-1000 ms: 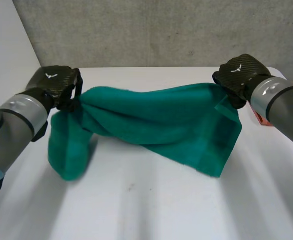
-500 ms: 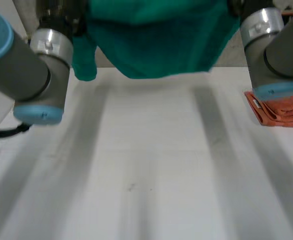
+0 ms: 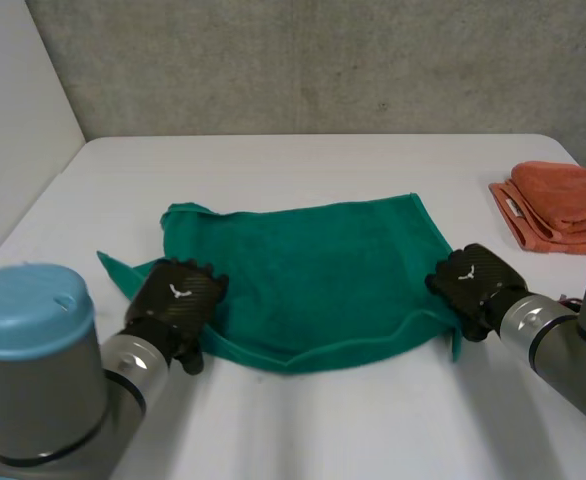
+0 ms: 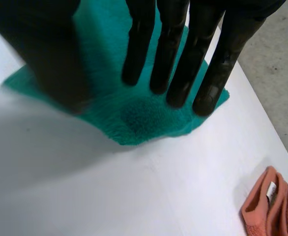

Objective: Fold the laundry.

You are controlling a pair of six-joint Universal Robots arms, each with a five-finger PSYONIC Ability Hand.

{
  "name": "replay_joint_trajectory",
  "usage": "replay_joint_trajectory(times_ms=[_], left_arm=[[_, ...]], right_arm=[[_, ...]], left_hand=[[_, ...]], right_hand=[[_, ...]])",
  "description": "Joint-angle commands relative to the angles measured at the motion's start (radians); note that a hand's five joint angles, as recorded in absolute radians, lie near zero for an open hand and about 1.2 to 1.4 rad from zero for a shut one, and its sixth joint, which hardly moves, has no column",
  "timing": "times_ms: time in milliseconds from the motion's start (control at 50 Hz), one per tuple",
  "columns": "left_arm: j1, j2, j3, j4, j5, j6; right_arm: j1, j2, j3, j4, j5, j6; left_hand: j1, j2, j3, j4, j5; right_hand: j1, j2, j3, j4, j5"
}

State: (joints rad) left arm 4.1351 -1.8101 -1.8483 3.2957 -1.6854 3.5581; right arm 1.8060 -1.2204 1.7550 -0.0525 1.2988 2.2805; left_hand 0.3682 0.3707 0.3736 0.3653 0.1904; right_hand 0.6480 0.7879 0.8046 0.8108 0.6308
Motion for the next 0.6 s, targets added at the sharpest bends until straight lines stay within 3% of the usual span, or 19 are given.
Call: replay_joint_trajectory(times_ms=[20, 100, 200, 300, 360, 460, 600], left_arm=[[0.1, 0.107, 0.04, -0.073, 0.015, 0.004], [0.201, 0.123, 0.063, -0.058, 0.073, 0.007], [0.35, 0.103, 0.127, -0.053, 0.28, 0.015], [0.448, -0.024, 0.205, -0.065, 0.421, 0.019], [0.482, -0.086, 0.254, -0.094, 0.45, 0.045], [0.542, -0.188, 0.302, -0.116, 0.454, 0.192], [0.544, -0.297, 0.339, -0.111, 0.449, 0.347]], right_arm=[[-0.03, -0.073, 0.006, -0.032, -0.003, 0.102], [-0.043, -0.096, 0.006, -0.023, -0.006, 0.204], [-0.043, -0.116, 0.027, 0.02, -0.015, 0.252], [-0.045, -0.137, 0.058, 0.063, -0.024, 0.251], [-0.051, -0.149, 0.086, 0.066, -0.027, 0.251], [-0.08, -0.172, 0.141, 0.066, -0.064, 0.249], [-0.105, -0.179, 0.176, 0.066, -0.076, 0.251]], left_hand=[[-0.043, -0.046, -0.049, -0.04, -0.04], [-0.023, -0.025, -0.028, -0.02, -0.019], [0.106, 0.104, 0.101, 0.109, 0.11], [0.209, 0.207, 0.204, 0.212, 0.213], [0.206, 0.204, 0.201, 0.209, 0.21], [0.206, 0.204, 0.201, 0.209, 0.21], [0.209, 0.207, 0.204, 0.212, 0.213]], right_hand=[[-0.199, -0.339, -0.355, -0.362, -0.356], [-0.222, -0.362, -0.379, -0.385, -0.38], [-0.24, -0.38, -0.397, -0.403, -0.397], [-0.24, -0.38, -0.397, -0.403, -0.397], [-0.249, -0.389, -0.405, -0.412, -0.406], [-0.296, -0.436, -0.452, -0.459, -0.453], [-0.331, -0.471, -0.488, -0.494, -0.488]])
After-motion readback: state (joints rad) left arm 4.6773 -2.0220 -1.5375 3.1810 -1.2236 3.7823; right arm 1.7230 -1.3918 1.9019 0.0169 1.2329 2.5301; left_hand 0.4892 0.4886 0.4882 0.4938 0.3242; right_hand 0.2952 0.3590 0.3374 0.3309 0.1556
